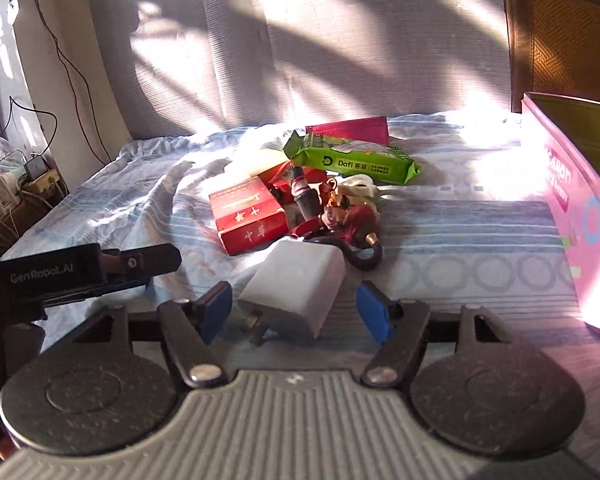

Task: Organize rigid objects
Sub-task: 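Move the left tool back to the white charger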

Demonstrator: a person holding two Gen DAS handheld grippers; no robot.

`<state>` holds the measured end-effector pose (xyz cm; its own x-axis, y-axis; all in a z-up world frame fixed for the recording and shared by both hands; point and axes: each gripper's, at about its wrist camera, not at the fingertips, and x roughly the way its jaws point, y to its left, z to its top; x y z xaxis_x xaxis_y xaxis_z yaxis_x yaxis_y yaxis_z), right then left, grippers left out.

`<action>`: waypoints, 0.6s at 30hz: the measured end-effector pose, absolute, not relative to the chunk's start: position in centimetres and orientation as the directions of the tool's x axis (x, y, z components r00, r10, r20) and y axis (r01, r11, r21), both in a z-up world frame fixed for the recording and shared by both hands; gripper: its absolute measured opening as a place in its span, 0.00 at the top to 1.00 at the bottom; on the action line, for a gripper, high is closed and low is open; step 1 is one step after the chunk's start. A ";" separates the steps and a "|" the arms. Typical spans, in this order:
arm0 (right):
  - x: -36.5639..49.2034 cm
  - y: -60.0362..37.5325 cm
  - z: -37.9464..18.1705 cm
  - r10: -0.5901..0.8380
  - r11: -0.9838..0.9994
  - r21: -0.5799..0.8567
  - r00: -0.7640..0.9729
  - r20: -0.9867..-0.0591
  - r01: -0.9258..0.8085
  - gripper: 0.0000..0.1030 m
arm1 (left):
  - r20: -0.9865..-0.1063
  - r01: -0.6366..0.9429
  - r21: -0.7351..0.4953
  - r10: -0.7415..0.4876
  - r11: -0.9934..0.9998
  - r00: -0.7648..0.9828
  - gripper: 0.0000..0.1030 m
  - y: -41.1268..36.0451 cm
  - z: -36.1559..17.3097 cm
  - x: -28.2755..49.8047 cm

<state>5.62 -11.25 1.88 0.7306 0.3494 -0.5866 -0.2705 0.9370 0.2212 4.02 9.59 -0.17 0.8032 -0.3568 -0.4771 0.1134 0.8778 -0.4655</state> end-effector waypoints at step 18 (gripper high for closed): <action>-3.6 -17.2 0.8 0.221 0.966 0.020 0.779 -0.587 -0.259 0.52 | -0.550 0.292 -0.362 -0.455 0.886 0.700 0.35 2.6 0.5 3.5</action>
